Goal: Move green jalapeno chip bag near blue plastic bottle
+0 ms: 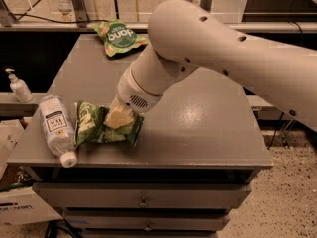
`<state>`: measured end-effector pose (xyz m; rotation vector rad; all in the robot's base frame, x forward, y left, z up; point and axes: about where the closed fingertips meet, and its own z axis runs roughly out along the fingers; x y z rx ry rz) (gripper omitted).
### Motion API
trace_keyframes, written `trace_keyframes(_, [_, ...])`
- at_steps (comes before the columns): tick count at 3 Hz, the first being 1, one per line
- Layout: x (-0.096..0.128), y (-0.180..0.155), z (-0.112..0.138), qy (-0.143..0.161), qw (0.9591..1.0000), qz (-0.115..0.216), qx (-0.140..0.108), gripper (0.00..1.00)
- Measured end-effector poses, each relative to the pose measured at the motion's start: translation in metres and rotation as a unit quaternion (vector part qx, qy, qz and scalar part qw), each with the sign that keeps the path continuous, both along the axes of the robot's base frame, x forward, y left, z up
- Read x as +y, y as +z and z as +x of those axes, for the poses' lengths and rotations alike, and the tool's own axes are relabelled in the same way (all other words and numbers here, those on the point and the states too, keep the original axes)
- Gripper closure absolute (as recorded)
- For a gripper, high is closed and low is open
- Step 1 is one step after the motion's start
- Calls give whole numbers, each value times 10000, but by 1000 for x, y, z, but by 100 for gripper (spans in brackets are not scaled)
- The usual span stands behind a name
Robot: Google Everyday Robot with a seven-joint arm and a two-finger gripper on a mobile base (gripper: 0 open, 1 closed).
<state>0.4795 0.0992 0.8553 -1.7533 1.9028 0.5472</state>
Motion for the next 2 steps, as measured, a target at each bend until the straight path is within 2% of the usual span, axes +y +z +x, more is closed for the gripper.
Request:
trace_keyframes(1, [-2,-4,1,-8,10000,-15,15,13])
trace_keyframes(2, [-4,-7,2,-13,10000,-20,36,0])
